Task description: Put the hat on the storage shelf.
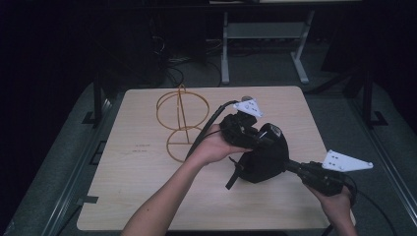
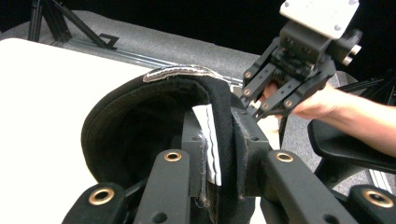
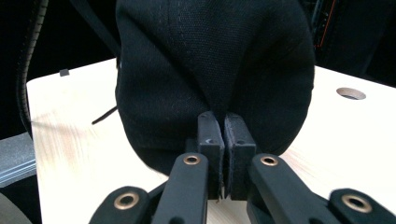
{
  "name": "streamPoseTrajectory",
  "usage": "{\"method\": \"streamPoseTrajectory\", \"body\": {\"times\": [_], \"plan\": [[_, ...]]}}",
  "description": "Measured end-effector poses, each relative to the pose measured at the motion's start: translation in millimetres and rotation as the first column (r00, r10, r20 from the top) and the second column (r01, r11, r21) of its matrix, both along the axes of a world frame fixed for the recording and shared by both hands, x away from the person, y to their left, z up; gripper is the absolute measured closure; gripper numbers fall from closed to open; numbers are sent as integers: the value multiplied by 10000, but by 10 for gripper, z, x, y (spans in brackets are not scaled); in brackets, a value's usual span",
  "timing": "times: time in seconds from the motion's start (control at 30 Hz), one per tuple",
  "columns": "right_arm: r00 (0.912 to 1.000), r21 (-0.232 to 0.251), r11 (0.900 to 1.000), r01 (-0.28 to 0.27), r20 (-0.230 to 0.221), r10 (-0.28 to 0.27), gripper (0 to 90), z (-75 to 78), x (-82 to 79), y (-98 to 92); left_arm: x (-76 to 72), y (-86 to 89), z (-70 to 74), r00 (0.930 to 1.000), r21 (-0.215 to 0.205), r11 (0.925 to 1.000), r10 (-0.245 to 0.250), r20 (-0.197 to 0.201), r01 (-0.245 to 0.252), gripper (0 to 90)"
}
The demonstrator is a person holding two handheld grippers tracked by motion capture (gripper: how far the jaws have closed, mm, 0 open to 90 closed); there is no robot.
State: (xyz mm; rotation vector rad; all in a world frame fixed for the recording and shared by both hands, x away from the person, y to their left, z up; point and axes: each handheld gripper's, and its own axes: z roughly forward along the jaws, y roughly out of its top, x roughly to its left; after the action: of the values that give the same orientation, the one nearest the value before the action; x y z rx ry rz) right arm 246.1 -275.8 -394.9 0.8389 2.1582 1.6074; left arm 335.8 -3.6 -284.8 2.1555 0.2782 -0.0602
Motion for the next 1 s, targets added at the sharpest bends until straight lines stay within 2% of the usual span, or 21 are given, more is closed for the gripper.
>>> {"method": "streamPoseTrajectory", "body": {"times": [0.27, 0.37, 0.53, 0.6, 0.77, 0.93, 1.0], "plan": [[9995, 129, 9998, -141, -282, 145, 879, 57, 22, 8, -19, 132, -53, 9997, -42, 9997, 230, 117, -229, 732], [9991, 202, 9995, -241, -356, 248, 879, 97, 32, 30, -20, 196, -53, 9992, -14, 9993, 367, 162, -367, 695], [9977, 240, 9990, -377, -548, 389, 880, 201, 78, 27, -65, 321, -50, 9975, 260, 9981, 545, 450, -557, 561], [9964, 178, 9990, -406, -741, 418, 880, 217, 112, 15, -78, 382, -49, 9964, 219, 9972, 705, 470, -716, 497], [9942, 281, 9993, -237, -1044, 265, 880, 224, 160, -48, -73, 528, -40, 9956, -58, 9967, 817, 448, -816, 454], [9938, 93, 9998, -164, -1099, 173, 880, 264, 187, -68, -103, 670, -80, 9949, -89, 9958, 917, 411, -914, 435], [9932, -17, 9999, -126, -1158, 123, 880, 298, 192, -65, -149, 724, -125, 9935, 30, 9950, 996, 558, -1000, 427]]}}
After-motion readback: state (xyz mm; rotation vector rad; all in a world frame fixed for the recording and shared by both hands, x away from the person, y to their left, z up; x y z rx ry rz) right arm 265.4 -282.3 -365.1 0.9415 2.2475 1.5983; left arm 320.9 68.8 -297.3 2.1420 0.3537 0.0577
